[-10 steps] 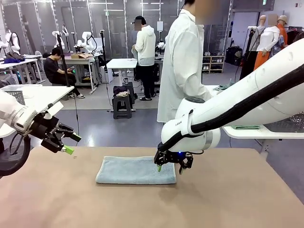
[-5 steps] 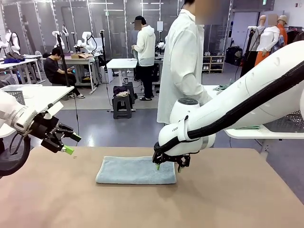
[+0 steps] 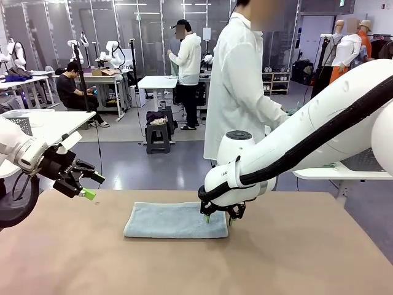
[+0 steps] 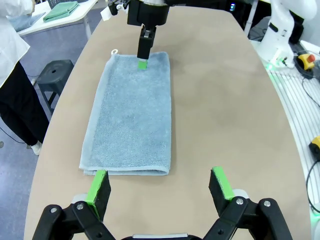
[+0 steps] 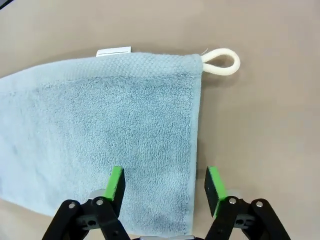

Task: Fold the towels and place them in the basket.
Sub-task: When a person lays out a Towel with hook on the table, fold it in half twice.

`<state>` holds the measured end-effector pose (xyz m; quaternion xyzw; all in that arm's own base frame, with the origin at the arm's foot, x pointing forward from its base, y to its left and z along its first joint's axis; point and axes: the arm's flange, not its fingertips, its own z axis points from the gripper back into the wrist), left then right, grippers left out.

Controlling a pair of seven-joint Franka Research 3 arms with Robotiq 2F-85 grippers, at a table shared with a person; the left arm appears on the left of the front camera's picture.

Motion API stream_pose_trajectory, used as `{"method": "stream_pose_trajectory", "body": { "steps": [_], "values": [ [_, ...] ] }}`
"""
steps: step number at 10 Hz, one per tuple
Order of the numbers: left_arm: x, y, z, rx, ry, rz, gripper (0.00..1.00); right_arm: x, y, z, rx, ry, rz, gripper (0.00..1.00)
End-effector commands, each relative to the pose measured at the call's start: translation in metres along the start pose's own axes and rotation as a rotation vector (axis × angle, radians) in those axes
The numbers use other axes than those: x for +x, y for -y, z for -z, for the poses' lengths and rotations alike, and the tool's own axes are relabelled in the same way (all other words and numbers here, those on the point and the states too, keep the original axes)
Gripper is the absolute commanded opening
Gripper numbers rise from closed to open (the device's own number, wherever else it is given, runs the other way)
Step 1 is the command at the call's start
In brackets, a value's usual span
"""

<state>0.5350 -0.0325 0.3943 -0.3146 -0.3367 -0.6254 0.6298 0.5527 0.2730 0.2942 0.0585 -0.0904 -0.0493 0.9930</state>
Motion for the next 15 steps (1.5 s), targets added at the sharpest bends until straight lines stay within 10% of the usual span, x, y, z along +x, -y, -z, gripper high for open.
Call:
{"method": "stream_pose_trajectory", "body": {
  "steps": [1, 8, 11, 12, 13, 14, 15],
  "values": [
    [0.0021, 0.0018, -0.0014, 0.005, -0.007, -0.006, 1.00, 0.0043, -0.0094, 0.0060, -0.031, 0.032, 0.042, 0.80],
    [0.0021, 0.0018, -0.0014, 0.005, -0.007, -0.006, 1.00, 0.0073, -0.0113, 0.0120, -0.052, 0.033, 0.055, 0.75],
    [0.0021, 0.0018, -0.0014, 0.005, -0.007, -0.006, 1.00, 0.0092, -0.0137, 0.0139, -0.060, 0.020, 0.054, 0.35],
    [0.0021, 0.0018, -0.0014, 0.005, -0.007, -0.006, 1.00, 0.0092, -0.0150, 0.0141, -0.066, 0.020, 0.053, 0.50],
    [0.0021, 0.0018, -0.0014, 0.005, -0.007, -0.006, 1.00, 0.0093, -0.0163, 0.0144, -0.073, 0.018, 0.052, 0.15],
    [0.0021, 0.0018, -0.0014, 0.005, -0.007, -0.006, 1.00, 0.0103, -0.0171, 0.0148, -0.068, 0.013, 0.047, 0.30],
    [0.0021, 0.0018, -0.0014, 0.005, -0.007, -0.006, 1.00, 0.0103, -0.0170, 0.0154, -0.070, 0.011, 0.046, 0.00]
  ]
}}
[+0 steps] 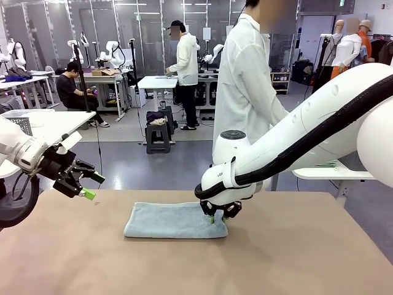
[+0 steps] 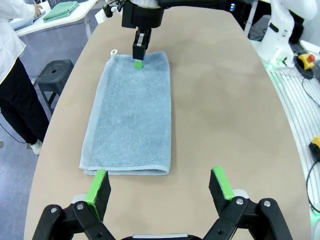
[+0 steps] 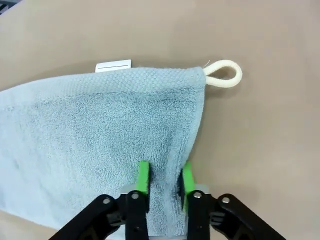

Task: Fold the towels and place them in the basket.
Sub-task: When a person lays out a Towel with hook on the table, fold it in half twice.

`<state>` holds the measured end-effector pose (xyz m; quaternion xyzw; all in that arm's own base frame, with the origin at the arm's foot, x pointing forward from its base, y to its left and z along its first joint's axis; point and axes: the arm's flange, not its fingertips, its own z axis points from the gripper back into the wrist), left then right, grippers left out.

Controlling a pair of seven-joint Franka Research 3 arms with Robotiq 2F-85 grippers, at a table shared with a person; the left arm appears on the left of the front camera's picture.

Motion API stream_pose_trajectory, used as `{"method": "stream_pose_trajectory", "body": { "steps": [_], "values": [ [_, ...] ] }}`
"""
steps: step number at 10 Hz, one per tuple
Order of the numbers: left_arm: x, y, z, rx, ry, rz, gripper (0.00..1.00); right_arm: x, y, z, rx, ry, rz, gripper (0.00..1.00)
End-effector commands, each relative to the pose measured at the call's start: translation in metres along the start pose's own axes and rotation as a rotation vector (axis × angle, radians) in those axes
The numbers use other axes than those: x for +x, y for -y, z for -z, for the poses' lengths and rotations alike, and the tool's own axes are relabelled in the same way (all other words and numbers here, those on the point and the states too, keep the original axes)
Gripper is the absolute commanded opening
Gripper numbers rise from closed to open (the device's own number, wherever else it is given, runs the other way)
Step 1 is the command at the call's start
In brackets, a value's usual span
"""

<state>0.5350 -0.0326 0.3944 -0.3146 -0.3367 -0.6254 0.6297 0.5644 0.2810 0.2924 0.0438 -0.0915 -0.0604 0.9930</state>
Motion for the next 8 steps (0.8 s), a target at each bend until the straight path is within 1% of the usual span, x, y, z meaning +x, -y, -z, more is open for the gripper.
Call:
{"method": "stream_pose_trajectory", "body": {
  "steps": [1, 2, 4, 5, 6, 8],
  "values": [
    [0.002, 0.002, -0.001, 0.005, -0.007, -0.006, 1.00, 0.000, -0.008, 0.011, -0.040, 0.006, 0.027, 0.10],
    [0.002, 0.002, -0.001, 0.005, -0.007, -0.006, 1.00, 0.000, -0.008, 0.012, -0.041, 0.005, 0.027, 0.00],
    [0.002, 0.002, -0.001, 0.005, -0.007, -0.006, 1.00, -0.001, -0.007, 0.013, -0.041, -0.003, 0.026, 0.00],
    [0.002, 0.002, -0.001, 0.005, -0.007, -0.006, 1.00, -0.001, -0.002, 0.013, -0.011, 0.000, 0.010, 0.00],
    [0.002, 0.002, -0.001, 0.005, -0.007, -0.006, 1.00, 0.003, 0.011, 0.011, 0.004, 0.002, 0.007, 0.00],
    [0.002, 0.002, -0.001, 0.005, -0.007, -0.006, 1.00, 0.007, 0.051, 0.003, 0.004, 0.008, -0.014, 0.00]
  ]
}}
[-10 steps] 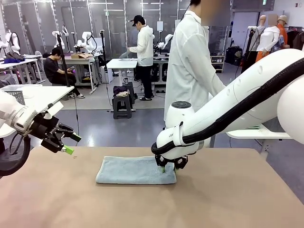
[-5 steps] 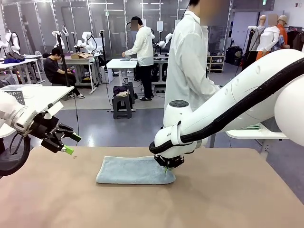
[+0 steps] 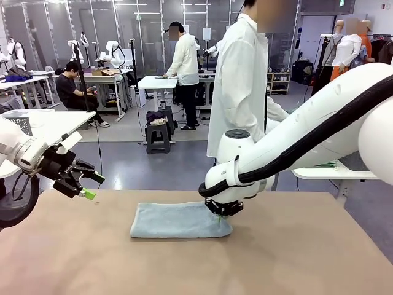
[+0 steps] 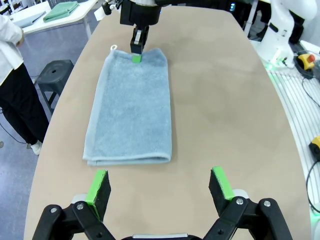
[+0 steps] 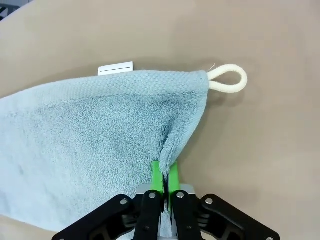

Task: Fold the towels and place them in the basket.
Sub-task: When a person lays out a Towel with hook on the table, fold it in half twice.

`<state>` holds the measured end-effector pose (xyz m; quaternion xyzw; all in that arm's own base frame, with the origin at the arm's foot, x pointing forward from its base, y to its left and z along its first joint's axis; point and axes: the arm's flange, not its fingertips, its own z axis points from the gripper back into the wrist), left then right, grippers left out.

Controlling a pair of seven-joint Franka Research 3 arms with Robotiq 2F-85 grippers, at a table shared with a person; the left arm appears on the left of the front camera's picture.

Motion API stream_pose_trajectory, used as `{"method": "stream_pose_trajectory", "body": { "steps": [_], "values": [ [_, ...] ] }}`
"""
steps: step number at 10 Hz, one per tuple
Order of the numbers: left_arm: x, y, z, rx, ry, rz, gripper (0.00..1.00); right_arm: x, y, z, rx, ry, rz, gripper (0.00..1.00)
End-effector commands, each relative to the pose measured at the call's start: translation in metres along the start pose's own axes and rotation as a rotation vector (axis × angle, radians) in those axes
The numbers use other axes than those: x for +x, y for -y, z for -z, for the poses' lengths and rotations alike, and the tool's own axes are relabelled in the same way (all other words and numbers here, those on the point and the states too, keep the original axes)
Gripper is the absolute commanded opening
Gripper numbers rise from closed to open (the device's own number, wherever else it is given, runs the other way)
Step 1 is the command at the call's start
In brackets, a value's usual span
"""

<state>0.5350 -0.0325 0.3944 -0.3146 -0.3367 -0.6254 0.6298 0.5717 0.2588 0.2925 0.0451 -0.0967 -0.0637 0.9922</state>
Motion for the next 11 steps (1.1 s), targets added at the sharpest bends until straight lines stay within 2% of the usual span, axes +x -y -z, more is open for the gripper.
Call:
{"method": "stream_pose_trajectory", "body": {
  "steps": [1, 4, 7, 9, 11],
  "values": [
    [0.002, 0.002, -0.001, 0.005, -0.007, -0.006, 1.00, -0.004, 0.045, -0.002, -0.002, 0.007, -0.029, 0.00],
    [0.002, 0.002, -0.001, 0.005, -0.007, -0.006, 1.00, -0.004, 0.076, -0.007, -0.030, 0.011, -0.023, 0.00],
    [0.002, 0.002, -0.001, 0.005, -0.007, -0.006, 1.00, -0.001, 0.077, -0.020, -0.010, 0.056, -0.025, 0.00],
    [0.002, 0.002, -0.001, 0.005, -0.007, -0.006, 1.00, -0.004, 0.051, -0.060, -0.014, 0.090, -0.038, 0.00],
    [0.002, 0.002, -0.001, 0.005, -0.007, -0.006, 1.00, -0.013, 0.004, -0.101, -0.063, 0.098, -0.053, 0.00]
  ]
}}
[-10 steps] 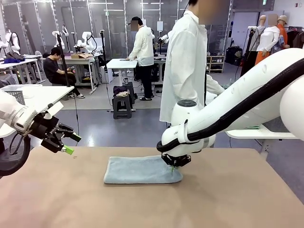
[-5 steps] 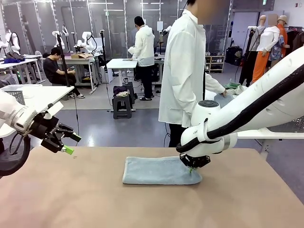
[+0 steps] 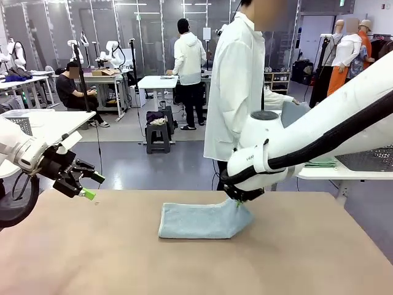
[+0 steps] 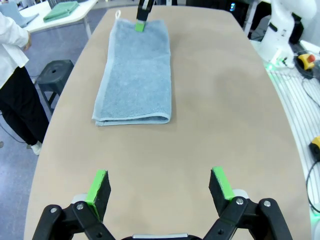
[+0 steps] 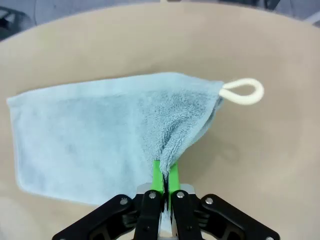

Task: Fold the towels and place them in the basket.
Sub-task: When a person lays out a Towel with hook on the table, fold it in half twice.

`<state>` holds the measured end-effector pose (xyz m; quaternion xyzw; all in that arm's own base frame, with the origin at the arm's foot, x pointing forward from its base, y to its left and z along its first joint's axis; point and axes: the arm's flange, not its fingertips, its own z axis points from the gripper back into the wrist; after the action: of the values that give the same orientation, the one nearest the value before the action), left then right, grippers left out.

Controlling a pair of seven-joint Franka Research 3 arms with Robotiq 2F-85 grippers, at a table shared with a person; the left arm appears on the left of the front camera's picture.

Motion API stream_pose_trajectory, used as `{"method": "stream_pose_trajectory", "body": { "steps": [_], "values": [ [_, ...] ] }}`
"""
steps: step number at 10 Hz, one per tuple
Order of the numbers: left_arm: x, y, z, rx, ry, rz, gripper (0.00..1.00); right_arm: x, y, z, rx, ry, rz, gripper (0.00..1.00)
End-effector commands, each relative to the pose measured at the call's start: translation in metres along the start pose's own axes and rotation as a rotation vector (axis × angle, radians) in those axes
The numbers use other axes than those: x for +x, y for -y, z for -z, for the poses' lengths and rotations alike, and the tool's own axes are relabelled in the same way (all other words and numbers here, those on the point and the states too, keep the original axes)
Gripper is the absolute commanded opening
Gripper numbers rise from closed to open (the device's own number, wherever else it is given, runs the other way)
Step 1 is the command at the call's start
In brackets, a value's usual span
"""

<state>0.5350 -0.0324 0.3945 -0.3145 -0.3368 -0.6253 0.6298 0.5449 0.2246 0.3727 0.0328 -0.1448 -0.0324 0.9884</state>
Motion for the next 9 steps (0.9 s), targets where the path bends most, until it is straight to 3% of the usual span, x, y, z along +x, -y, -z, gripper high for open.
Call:
{"method": "stream_pose_trajectory", "body": {
  "steps": [1, 5, 9],
  "values": [
    [0.002, 0.002, -0.001, 0.005, -0.007, -0.006, 1.00, -0.007, -0.055, -0.031, -0.072, -0.020, -0.008, 0.00],
    [0.002, 0.002, -0.001, 0.005, -0.007, -0.006, 1.00, -0.016, -0.160, -0.026, -0.056, -0.010, -0.022, 0.00],
    [0.002, 0.002, -0.001, 0.005, -0.007, -0.006, 1.00, -0.023, -0.208, 0.005, 0.029, -0.102, 0.066, 0.00]
  ]
}}
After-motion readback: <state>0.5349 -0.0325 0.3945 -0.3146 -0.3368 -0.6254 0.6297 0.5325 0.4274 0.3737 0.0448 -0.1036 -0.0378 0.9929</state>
